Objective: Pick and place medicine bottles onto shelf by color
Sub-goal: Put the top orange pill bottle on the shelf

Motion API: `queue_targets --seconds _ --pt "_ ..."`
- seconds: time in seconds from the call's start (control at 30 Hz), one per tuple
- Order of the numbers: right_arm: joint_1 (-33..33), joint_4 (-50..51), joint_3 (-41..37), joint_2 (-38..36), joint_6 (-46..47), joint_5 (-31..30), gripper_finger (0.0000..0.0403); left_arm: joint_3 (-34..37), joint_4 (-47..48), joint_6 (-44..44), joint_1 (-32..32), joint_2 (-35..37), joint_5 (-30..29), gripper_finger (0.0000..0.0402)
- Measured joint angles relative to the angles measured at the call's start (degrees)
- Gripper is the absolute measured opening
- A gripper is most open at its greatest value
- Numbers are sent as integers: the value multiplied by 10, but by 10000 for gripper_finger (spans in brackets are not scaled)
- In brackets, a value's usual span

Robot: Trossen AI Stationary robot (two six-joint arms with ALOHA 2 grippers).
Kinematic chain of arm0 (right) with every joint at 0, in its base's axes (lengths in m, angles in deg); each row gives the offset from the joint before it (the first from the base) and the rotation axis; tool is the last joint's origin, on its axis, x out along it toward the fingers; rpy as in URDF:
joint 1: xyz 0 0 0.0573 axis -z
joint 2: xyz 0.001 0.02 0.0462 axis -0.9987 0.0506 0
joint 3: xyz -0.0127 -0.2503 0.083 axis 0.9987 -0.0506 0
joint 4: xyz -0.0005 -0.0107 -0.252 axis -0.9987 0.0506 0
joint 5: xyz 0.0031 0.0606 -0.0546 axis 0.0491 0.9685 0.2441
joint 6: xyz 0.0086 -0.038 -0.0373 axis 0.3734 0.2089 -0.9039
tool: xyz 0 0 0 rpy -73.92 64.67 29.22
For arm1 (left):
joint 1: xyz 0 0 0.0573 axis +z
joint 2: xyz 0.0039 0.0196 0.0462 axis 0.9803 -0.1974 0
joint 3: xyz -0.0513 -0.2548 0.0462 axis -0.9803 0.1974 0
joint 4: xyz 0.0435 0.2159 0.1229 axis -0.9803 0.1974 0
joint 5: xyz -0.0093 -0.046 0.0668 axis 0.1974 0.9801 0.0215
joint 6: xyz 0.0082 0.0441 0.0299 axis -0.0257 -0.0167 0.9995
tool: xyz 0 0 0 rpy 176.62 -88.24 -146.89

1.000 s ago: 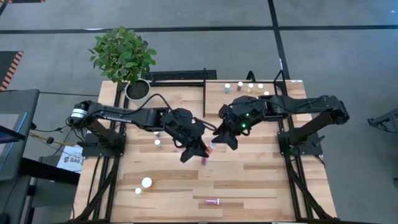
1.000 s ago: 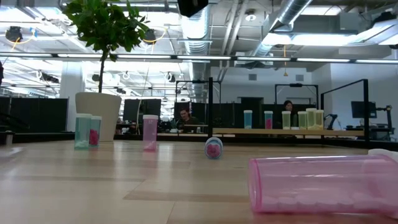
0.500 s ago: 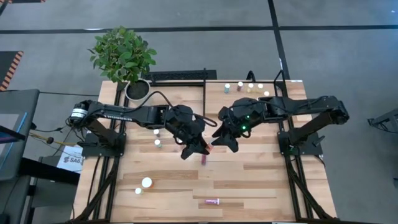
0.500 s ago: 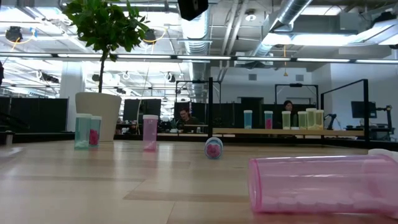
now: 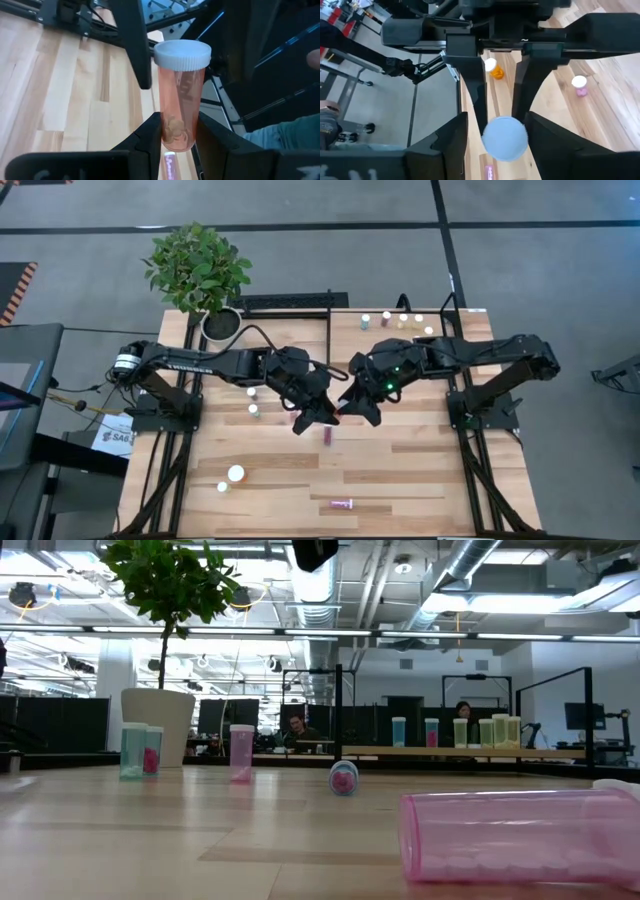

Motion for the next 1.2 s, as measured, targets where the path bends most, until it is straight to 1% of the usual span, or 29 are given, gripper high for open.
queue_targets --seconds 0.43,0.57,0.83,0.97,1.2 --pt "0 12 0 0 1 0 143 1 1 18 0 -1 -6 83" --pt "0 13 0 0 1 0 135 1 1 21 0 -1 -10 83" --pt "1 13 0 0 1 0 132 1 1 21 0 -1 -13 84" --pt "1 15 0 0 1 0 128 1 1 1 1 -1 -15 103" --pt "1 52 0 0 -3 0 128 1 -2 -5 14 -1 -24 153"
